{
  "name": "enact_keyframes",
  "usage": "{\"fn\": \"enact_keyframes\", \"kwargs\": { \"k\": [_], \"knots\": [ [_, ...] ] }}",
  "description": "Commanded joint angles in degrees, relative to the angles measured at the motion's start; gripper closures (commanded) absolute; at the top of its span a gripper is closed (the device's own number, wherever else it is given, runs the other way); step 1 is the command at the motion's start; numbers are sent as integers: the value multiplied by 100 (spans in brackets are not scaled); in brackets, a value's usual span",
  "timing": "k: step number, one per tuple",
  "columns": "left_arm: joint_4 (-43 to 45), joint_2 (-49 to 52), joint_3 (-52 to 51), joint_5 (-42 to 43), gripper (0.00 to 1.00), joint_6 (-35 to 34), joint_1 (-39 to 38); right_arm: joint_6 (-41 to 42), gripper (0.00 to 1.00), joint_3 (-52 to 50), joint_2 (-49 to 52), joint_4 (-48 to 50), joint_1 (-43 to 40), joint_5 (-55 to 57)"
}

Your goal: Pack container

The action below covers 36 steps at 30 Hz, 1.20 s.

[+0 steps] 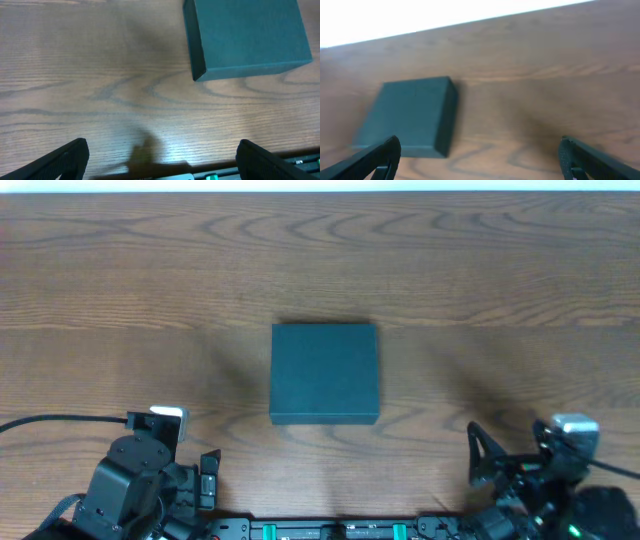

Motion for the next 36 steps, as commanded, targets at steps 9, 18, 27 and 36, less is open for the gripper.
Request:
{"fn": "enact_keyframes", "kwargs": {
  "k": [9,18,27,36],
  "knots": [
    [-2,-17,76,-37,5,35,-15,-522,1,-2135,-1333,195,-931,-304],
    [-2,-17,76,-37,5,35,-17,-1152,1,-2457,-1521,308,-931,-586],
    [-2,-17,76,-37,5,35,-15,-1193,1,-2874,-1521,37,-929,-647],
    [-2,-17,76,-37,5,35,-17,-1189,1,-2874,-1521,48,-929,-654]
  ]
}}
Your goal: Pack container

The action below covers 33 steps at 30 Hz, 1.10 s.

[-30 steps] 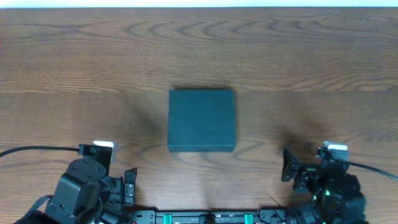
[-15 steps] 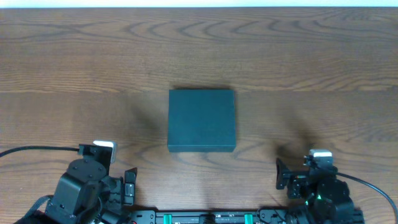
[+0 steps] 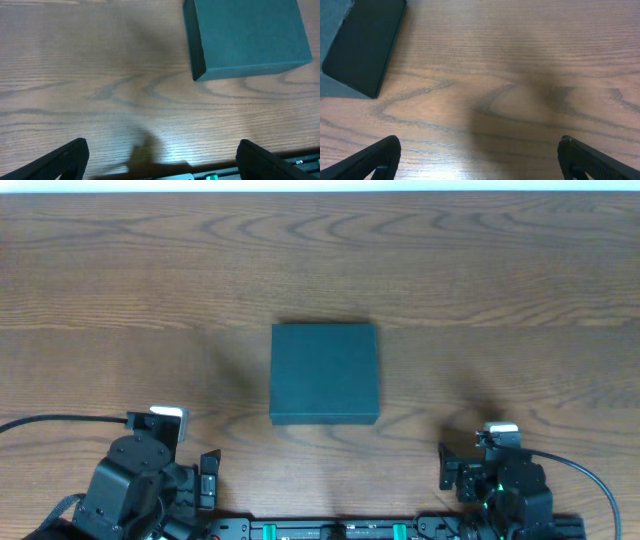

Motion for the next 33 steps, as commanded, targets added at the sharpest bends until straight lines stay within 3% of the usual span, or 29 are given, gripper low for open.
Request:
{"fn": "enact_keyframes", "kwargs": {
  "k": [1,18,22,26,33],
  "knots": [
    [-2,-17,76,-37,5,35,-17,-61,1,-4,-46,-13,-55,-66],
    [4,-39,76,-42,5,35,-15,-61,1,-4,-46,-13,-55,-66],
    [629,-334,-31,-55,5,105,-7,-61,1,-4,-46,-13,-55,-66],
    [1381,-933,-588,-39,5,817,85,-61,1,-4,-46,-13,-55,-66],
    [1709,-2100,-2188,76,5,789,645,-61,1,-4,-46,-13,-55,-66]
  ]
}}
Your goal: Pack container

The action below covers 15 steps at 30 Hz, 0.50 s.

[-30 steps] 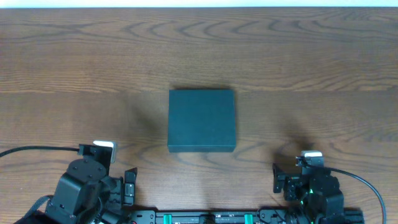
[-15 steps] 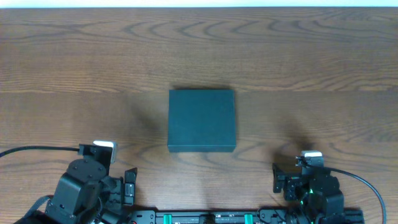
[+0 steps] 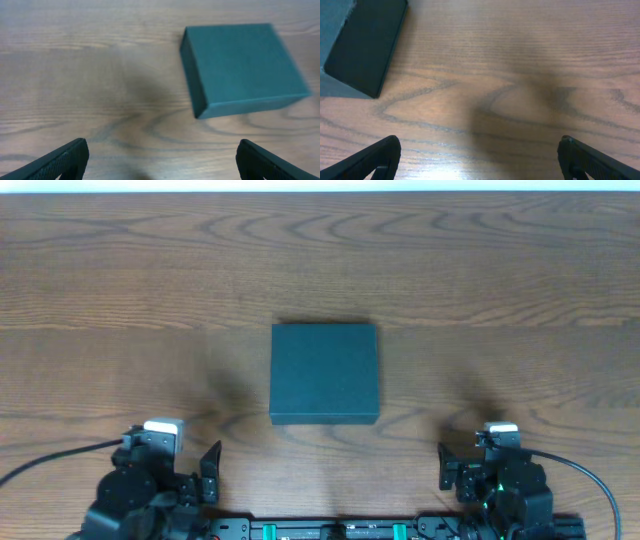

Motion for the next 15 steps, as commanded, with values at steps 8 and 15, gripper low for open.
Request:
{"fn": "enact_keyframes", "kwargs": {
  "k": [8,15],
  "knots": [
    [385,-1226,-1836,247,5,-184,188,-61,1,-4,-42,-20,-55,-31],
    [455,-1235,-2129,94,5,-50,188,-59,1,-4,-42,-20,-55,-31]
  ]
}}
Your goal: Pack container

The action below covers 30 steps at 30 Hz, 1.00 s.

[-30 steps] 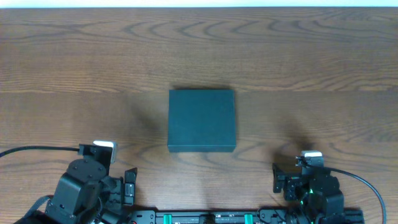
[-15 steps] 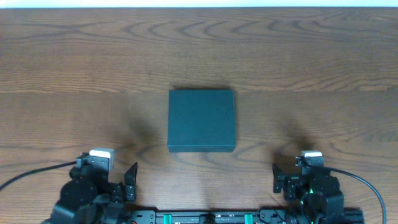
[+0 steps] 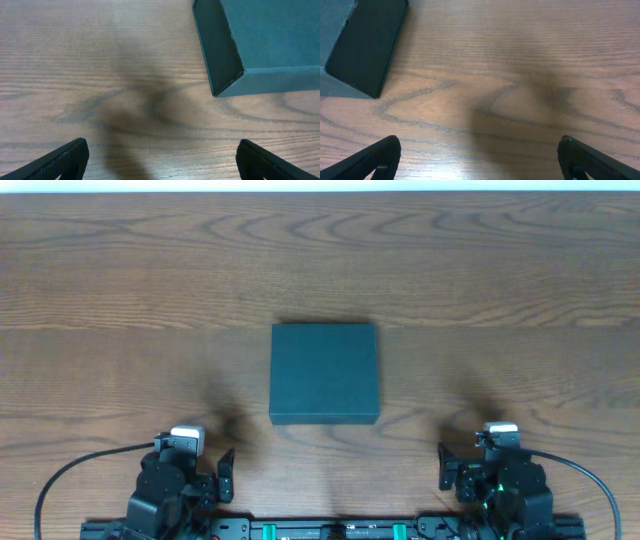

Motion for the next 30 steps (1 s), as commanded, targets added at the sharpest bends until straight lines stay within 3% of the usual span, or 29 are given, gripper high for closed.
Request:
{"fn": "enact_keyframes", "kwargs": {
  "k": [1,30],
  "knots": [
    [9,-52,-164,-133,5,164,35,-61,1,-4,-35,-20,-55,-22],
    [-269,-398,-573,-254,5,173,35,-59,1,-4,-35,-20,-55,-22]
  ]
}}
